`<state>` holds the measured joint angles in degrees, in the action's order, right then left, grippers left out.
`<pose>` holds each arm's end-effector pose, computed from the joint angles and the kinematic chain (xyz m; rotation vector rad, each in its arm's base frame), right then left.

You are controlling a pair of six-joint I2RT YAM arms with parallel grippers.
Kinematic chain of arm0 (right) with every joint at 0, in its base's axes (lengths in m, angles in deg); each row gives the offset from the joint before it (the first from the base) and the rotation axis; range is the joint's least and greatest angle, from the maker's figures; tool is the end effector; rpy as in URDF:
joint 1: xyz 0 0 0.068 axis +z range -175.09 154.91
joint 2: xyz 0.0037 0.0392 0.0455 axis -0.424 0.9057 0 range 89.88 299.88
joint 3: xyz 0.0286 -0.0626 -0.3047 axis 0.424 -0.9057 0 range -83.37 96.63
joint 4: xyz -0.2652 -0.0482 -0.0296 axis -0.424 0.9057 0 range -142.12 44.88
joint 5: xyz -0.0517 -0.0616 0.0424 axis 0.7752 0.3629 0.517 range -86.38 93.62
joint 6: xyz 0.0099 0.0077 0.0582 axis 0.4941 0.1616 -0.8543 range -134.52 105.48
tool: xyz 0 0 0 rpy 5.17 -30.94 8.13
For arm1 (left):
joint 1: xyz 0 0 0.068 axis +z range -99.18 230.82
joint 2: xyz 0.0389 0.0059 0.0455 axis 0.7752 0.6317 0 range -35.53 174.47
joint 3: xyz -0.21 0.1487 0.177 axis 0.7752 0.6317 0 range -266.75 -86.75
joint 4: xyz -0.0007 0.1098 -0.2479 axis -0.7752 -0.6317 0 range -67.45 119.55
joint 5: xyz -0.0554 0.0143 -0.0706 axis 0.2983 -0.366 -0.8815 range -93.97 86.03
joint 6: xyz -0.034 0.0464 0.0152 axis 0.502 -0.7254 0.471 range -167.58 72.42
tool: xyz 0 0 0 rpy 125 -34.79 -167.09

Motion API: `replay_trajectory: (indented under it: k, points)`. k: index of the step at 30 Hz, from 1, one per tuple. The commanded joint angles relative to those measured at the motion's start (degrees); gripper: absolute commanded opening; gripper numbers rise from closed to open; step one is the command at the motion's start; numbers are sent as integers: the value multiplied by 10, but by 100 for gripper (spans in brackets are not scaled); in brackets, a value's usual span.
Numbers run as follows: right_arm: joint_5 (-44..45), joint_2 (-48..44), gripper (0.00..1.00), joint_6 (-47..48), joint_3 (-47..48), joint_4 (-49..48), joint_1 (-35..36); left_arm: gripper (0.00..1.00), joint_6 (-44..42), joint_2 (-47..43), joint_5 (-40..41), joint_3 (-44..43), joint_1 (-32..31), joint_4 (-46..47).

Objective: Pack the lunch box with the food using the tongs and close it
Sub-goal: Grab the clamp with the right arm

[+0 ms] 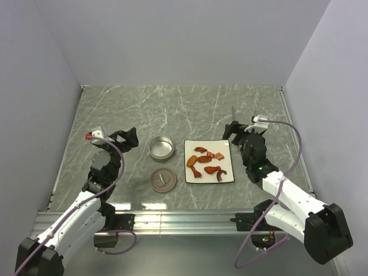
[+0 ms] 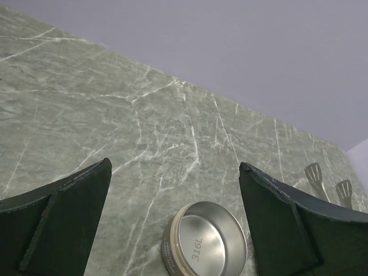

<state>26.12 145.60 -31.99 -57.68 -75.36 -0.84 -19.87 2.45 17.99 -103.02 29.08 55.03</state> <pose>0.2010 0.0723 0.2759 0.1946 1.6734 0.2162 0.1485 -0.0418 0.2698 -0.3861 1.4734 -0.4037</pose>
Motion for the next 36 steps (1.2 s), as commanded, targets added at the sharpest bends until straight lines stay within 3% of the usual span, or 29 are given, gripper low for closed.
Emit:
replay_trajectory:
  k: [1, 19, 26, 36]
  points:
    - [13, -9, 100, 3, -4, -20, 4, 99, -1, -4, -2, 0, -2, 20]
    - [49, 4, 100, -24, 10, 5, 4, 100, 8, 9, 7, -9, -1, 6]
    - [114, 61, 100, -83, 86, 138, 1, 100, 10, 10, -2, -7, -1, 7]
    - [48, 152, 100, -121, 159, 273, -52, 99, 9, 22, -36, -7, -1, 19]
